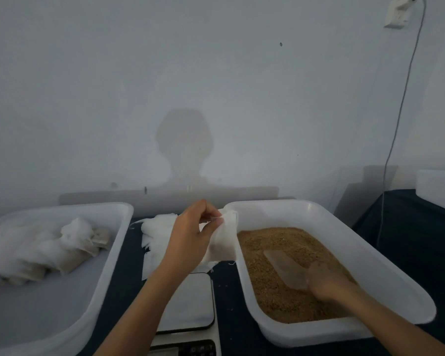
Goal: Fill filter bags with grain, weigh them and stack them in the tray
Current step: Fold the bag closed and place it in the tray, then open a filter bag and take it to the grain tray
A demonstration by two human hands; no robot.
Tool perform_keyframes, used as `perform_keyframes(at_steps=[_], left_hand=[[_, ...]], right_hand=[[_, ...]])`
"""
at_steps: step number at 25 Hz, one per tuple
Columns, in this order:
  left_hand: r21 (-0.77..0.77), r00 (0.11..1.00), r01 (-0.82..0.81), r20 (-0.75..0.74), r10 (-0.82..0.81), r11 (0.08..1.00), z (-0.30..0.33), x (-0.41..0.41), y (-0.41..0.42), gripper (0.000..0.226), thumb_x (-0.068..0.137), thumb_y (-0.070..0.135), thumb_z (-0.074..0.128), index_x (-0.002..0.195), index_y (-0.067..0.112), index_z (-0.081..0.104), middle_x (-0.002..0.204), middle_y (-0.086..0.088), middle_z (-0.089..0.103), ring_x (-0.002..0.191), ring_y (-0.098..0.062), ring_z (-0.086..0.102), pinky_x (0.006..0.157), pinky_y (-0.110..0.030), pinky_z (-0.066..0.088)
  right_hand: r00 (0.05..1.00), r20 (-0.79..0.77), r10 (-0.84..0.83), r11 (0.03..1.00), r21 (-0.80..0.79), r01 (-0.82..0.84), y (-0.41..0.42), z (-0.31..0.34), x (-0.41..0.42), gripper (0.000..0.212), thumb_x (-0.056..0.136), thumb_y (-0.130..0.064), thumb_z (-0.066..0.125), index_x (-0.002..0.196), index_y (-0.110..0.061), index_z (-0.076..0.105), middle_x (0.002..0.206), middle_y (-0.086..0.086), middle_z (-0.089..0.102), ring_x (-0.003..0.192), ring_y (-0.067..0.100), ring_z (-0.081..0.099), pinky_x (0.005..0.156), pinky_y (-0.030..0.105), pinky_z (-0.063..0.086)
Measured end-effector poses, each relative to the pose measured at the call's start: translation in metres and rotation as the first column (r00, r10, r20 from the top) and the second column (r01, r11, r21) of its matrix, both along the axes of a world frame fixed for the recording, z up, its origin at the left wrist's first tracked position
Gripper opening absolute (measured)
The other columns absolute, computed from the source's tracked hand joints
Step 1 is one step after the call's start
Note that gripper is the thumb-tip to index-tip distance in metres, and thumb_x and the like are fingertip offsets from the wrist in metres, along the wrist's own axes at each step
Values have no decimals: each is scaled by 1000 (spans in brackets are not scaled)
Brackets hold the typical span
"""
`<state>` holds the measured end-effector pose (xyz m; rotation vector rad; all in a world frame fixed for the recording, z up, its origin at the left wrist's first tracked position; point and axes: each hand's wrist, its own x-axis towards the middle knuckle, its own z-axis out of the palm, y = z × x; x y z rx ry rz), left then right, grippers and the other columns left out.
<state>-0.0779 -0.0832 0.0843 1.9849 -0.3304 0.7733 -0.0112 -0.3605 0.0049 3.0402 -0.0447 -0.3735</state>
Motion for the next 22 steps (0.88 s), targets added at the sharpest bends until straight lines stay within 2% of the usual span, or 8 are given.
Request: perform_keyframes(at_steps=[3, 5, 8, 10, 12, 14, 18, 22], left_hand=[[74, 999, -5, -31, 8, 997, -6, -15, 28, 25, 87, 6, 65, 76, 26, 55, 82, 10, 63, 83, -3, 59, 79, -12, 48], [141, 999, -2, -38, 7, 990, -11, -23, 43, 20, 87, 6, 64, 79, 23, 57, 82, 11, 62, 84, -5, 59, 80, -14, 48], [210, 999, -10, -30, 17, 978, -17, -31, 61, 18, 86, 9, 65, 80, 24, 61, 83, 13, 61, 83, -6, 59, 77, -16, 47], [204, 999, -1, -46, 10, 979, -22, -34, 70, 18, 86, 8, 67, 80, 25, 62, 82, 14, 61, 82, -5, 58, 76, -17, 47], [172, 998, 25, -69, -14, 985, -28, -36, 77, 17, 85, 6, 67, 80, 22, 63, 82, 13, 62, 81, -5, 59, 77, -18, 49], [127, 996, 54, -84, -43, 991, -35, -37, 81, 17, 84, 3, 66, 81, 20, 63, 81, 12, 62, 81, -6, 60, 78, -18, 49], [64, 994, 41, -99, -35, 997, -54, -38, 82, 19, 85, 2, 65, 80, 21, 62, 81, 12, 62, 81, -5, 59, 76, -14, 48], [-99, 990, -72, -126, 59, 993, -74, -32, 77, 27, 84, -2, 65, 77, 24, 59, 85, 5, 62, 80, -5, 59, 72, -15, 49]], right_hand=[[979, 196, 56, 998, -21, -53, 24, 25, -11, 39, 98, -31, 43, 130, -10, 45, 133, 11, 48, 120, 25, 48, 101, 38, 42], [918, 379, 120, 921, 302, -245, 53, 45, -23, 28, 97, -38, 45, 116, -19, 52, 122, 2, 55, 107, 15, 53, 90, 30, 46], [942, 234, 241, 382, 869, -314, 116, 63, -52, 24, 91, -35, 61, 113, -35, 53, 114, -14, 61, 97, -4, 60, 82, 17, 49], [933, 168, 319, 256, 932, -255, 151, 56, -62, 41, 85, -29, 70, 119, -34, 48, 112, -14, 63, 103, -2, 60, 84, 17, 49], [946, 141, 293, 201, 958, -205, 176, 45, -66, 43, 82, -21, 73, 119, -24, 52, 109, -6, 66, 102, 6, 63, 82, 18, 51], [962, 130, 242, 159, 972, -172, 188, 36, -66, 24, 81, -15, 73, 102, -14, 61, 103, 3, 69, 96, 13, 66, 80, 21, 54], [974, 183, 129, 199, 958, -207, 194, 20, -66, 21, 80, -12, 73, 83, 6, 63, 91, 18, 70, 89, 31, 67, 82, 37, 55], [968, 248, 49, 235, 939, -252, 195, 9, -65, 25, 75, -12, 78, 70, 0, 57, 80, 23, 67, 79, 38, 66, 72, 42, 55]])
